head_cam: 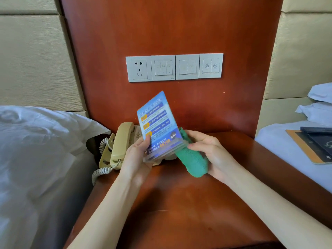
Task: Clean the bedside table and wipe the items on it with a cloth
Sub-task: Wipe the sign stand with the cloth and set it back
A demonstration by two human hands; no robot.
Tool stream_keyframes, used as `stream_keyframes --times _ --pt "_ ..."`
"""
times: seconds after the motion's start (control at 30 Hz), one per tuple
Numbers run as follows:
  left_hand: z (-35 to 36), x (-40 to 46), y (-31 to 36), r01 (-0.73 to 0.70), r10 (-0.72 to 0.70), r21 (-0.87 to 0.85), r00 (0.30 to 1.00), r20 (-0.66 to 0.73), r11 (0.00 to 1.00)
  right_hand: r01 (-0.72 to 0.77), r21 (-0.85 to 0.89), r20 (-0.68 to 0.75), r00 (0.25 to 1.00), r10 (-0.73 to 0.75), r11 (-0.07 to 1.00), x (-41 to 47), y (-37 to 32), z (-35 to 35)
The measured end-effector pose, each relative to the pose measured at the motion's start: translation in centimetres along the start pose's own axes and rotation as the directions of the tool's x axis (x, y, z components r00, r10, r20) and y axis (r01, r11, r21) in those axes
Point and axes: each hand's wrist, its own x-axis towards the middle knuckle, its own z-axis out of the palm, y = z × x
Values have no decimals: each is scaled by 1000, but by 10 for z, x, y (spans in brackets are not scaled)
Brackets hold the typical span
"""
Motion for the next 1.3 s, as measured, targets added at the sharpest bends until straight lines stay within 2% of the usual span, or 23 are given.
stream_keyframes --times 0.1,0.23,0.3,0.37,0.4,0.47,0.57,0.67,0.73,0.83,0.97,1.13,1.3 --pt "-4 3 1 -16 16 -3 999 -48 1000 -2 9 107 994 1 1000 0 2 1" --pt "-1 1 -6 -9 14 73 997 -73 997 83 -179 90 994 -68 980 -1 7 7" --pt "0 1 -9 -55 71 200 995 -70 978 132 -246 64 991 -120 960 -1 7 8" --pt "1 2 -11 -134 156 383 987 -27 914 211 -350 55 977 -205 913 -2 6 9" --pt "2 2 -13 -162 185 445 983 -10 881 258 -432 62 964 -257 864 -2 5 9" --pt "6 1 -13 -131 148 481 989 1 867 324 -603 105 938 -331 728 -3 7 12" --pt "9 -1 -11 -78 55 405 996 68 911 372 -779 196 909 -369 504 -7 12 15" --pt "10 -5 -4 -177 132 369 981 144 912 462 -842 318 842 -437 279 -8 14 16" --pt "12 -10 1 -278 218 348 954 204 895 500 -847 383 812 -440 184 -8 15 16" --pt "14 -14 1 -291 236 312 950 203 904 492 -846 385 830 -404 205 -8 17 16" --pt "13 -19 -3 -178 133 250 973 188 952 431 -880 334 862 -382 202 -3 16 7" --pt "11 -17 -10 -232 166 267 955 246 935 310 -941 239 892 -383 135 3 17 -6" --pt "10 -18 -10 -232 175 240 956 237 943 267 -956 199 892 -406 119 5 21 -5"
